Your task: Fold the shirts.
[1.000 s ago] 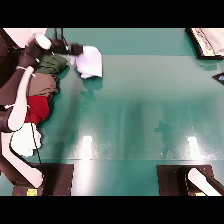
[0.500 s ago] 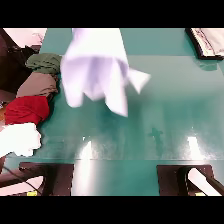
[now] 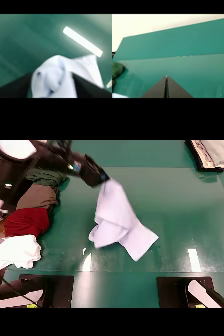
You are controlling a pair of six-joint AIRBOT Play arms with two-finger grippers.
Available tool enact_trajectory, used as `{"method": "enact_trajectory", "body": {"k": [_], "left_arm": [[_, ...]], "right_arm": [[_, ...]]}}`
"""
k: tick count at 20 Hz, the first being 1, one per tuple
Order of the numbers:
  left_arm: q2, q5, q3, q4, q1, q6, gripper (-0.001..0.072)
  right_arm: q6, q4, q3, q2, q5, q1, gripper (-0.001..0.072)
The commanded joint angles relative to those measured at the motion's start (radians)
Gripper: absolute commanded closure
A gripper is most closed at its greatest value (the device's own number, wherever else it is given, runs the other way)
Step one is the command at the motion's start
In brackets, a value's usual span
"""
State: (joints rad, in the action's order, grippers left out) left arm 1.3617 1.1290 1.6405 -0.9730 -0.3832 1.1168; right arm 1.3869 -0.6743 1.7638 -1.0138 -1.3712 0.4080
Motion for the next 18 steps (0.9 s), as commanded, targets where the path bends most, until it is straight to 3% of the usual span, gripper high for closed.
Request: {"method": "enact_trajectory", "body": {"k": [1, 5, 7, 10, 13, 18], "left_arm": [[0.041, -0.014, -0.068, -0.142, 0.053, 0.171, 0.0030], [-0.008, 0.187, -0.066, -0.142, 0.238, 0.219, 0.0031], [-0.051, 0.202, -0.154, -0.130, 0.282, 0.216, 0.0031], [-0.080, 0.095, -0.400, 0.012, 0.261, 0.136, 0.0031], [-0.072, -0.124, -0.613, 0.231, 0.222, 0.000, 0.0031], [-0.015, -0.305, -0.702, 0.260, 0.118, -0.066, 0.0031]], "right_arm": [[0.000, -0.001, -0.016, -0.001, -0.014, -0.001, 0.0697], [0.000, 0.000, -0.085, -0.001, -0.018, -0.001, 0.0697], [0.001, 0.001, -0.125, -0.001, -0.018, -0.001, 0.0696], [0.001, 0.003, -0.185, 0.000, -0.016, -0.001, 0.0696], [0.001, 0.003, -0.240, -0.001, -0.021, -0.001, 0.0696], [0.001, 0.058, -0.307, 0.004, -0.018, -0.001, 0.0696]]}}
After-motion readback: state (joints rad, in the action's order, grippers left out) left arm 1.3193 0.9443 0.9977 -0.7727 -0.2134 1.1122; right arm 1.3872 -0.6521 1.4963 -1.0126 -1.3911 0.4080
